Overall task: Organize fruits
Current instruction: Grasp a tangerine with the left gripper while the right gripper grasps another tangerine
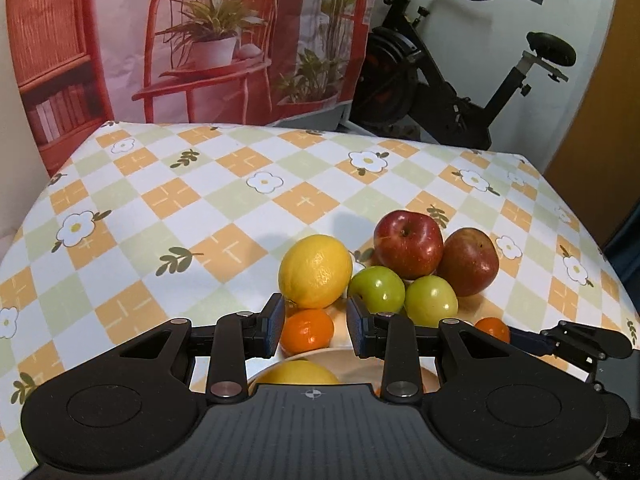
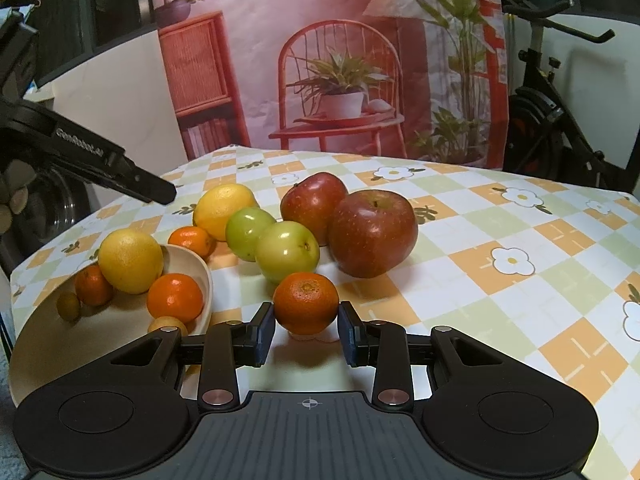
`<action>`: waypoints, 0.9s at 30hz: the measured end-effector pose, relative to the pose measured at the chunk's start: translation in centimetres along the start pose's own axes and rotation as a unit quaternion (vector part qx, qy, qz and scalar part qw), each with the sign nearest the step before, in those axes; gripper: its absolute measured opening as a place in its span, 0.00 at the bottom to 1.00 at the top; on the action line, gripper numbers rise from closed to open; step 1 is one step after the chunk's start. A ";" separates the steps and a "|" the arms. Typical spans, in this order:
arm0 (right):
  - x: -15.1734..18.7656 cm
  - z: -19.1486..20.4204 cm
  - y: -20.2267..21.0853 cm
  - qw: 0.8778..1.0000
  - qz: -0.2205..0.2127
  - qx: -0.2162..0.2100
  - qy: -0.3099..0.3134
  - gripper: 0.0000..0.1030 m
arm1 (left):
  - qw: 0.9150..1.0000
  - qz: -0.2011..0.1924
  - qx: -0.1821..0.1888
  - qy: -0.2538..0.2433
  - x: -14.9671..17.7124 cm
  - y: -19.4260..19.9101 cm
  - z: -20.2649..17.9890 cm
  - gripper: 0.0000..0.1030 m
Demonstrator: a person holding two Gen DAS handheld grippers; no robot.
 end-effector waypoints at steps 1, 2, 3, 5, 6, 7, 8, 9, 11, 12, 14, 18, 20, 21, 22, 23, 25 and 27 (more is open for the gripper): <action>0.0 0.0 0.0 1.000 0.000 0.000 -0.001 0.30 | 1.000 0.002 0.002 -0.004 0.1 -0.1 -0.2 0.35; 0.0 0.0 0.0 1.000 0.000 0.000 -0.001 0.30 | 1.000 0.004 0.002 -0.009 0.2 -0.1 -0.3 0.35; 0.0 0.0 -0.1 1.000 0.001 0.000 -0.001 0.30 | 1.000 0.005 0.002 -0.013 0.4 -0.2 -0.4 0.35; 0.0 0.0 -0.1 1.000 0.002 -0.002 -0.001 0.30 | 1.000 0.009 0.002 -0.014 0.4 -0.4 -0.3 0.35; 0.0 0.0 -0.1 1.000 0.002 -0.002 -0.001 0.30 | 1.000 0.011 0.002 -0.011 0.4 -0.5 -0.1 0.35; 0.0 0.0 -0.1 1.000 0.002 -0.003 -0.002 0.30 | 1.000 0.012 0.000 -0.006 0.4 -0.6 0.2 0.35; 0.1 0.0 0.0 1.000 0.002 -0.003 -0.002 0.30 | 1.000 0.013 0.000 -0.002 0.3 -0.7 0.3 0.35; 0.0 0.0 -0.1 1.000 0.002 -0.003 -0.002 0.30 | 1.000 0.014 -0.001 0.001 0.3 -0.7 0.5 0.35; 0.1 0.0 -0.1 1.000 0.002 -0.003 -0.002 0.30 | 1.000 0.016 -0.001 0.003 0.2 -0.8 0.6 0.35; 0.1 0.0 0.0 1.000 0.002 -0.003 -0.002 0.30 | 1.000 0.018 -0.001 0.003 0.3 -0.8 0.7 0.35; 0.1 0.0 -0.1 1.000 0.002 -0.003 -0.002 0.30 | 1.000 0.021 -0.001 0.004 0.3 -0.9 0.8 0.35; 0.0 0.0 -0.1 1.000 0.002 -0.003 0.000 0.30 | 0.999 0.032 0.008 0.034 0.3 -1.5 1.5 0.35; 0.0 0.0 -0.1 1.000 0.002 -0.003 -0.001 0.30 | 0.997 0.043 0.021 0.064 0.3 -1.9 2.0 0.35; 0.0 0.0 -0.1 1.000 0.002 -0.003 -0.001 0.30 | 0.996 0.046 0.027 0.077 0.3 -2.1 2.2 0.35; 0.0 0.0 -0.1 1.000 0.002 -0.003 -0.001 0.30 | 0.995 0.048 0.031 0.086 0.2 -2.2 2.3 0.35; 0.0 0.0 -0.1 1.000 0.002 -0.003 -0.001 0.30 | 0.994 0.049 0.032 0.088 0.2 -2.4 2.3 0.35; 0.0 0.1 -0.1 1.000 0.002 -0.003 0.000 0.30 | 0.995 0.052 0.031 0.085 0.1 -2.7 2.1 0.35; 0.0 0.1 -0.1 1.000 0.002 -0.003 -0.001 0.30 | 0.995 0.056 0.030 0.082 0.0 -3.1 1.9 0.35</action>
Point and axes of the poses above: each gripper's, at about its wrist camera, not at the fingertips, and y roughly against the way its jaws point, z to its left, x to its underside, the point moved 5 cm from there along -y, roughly the way its jaws point, and after that the axes turned 3 degrees about -y, right-handed, at the moved point
